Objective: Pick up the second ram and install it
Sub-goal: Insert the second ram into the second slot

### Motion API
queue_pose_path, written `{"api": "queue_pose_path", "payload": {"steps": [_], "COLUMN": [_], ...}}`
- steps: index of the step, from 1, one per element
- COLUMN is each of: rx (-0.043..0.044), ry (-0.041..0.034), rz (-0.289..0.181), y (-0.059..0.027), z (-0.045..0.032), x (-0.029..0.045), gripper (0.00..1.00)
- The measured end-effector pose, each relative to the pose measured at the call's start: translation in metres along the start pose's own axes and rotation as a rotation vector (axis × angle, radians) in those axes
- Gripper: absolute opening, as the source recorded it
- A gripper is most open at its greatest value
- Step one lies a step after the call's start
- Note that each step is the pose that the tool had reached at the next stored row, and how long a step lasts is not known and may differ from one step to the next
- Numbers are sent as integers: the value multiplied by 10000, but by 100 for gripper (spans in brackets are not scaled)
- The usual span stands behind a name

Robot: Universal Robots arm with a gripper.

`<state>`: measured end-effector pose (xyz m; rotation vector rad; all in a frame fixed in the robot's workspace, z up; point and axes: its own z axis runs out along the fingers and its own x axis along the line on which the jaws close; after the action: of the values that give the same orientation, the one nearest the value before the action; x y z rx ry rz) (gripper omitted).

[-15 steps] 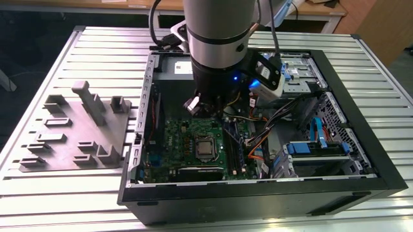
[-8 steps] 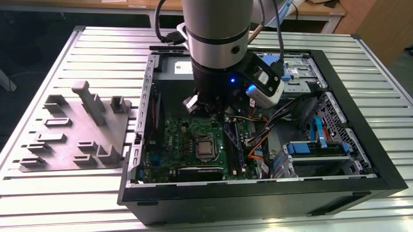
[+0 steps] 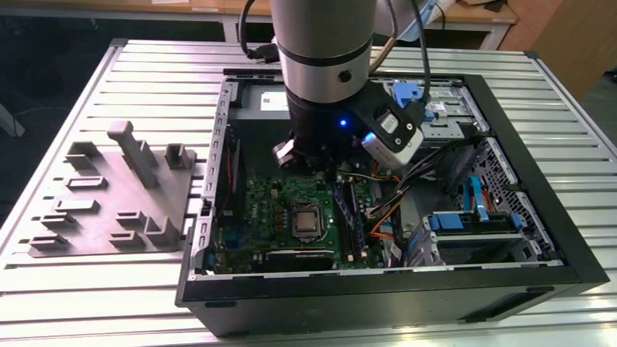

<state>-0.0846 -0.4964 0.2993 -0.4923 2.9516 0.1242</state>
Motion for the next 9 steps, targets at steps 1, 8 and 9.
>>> {"api": "queue_pose_path", "payload": {"steps": [1,8,9], "rx": [28,228,257], "ry": [-10,-83,-94], "rz": [173,1431,1607], "y": [0,0,0], "z": [1,7,8], "x": [0,1,1], "gripper": [11,11,11]}}
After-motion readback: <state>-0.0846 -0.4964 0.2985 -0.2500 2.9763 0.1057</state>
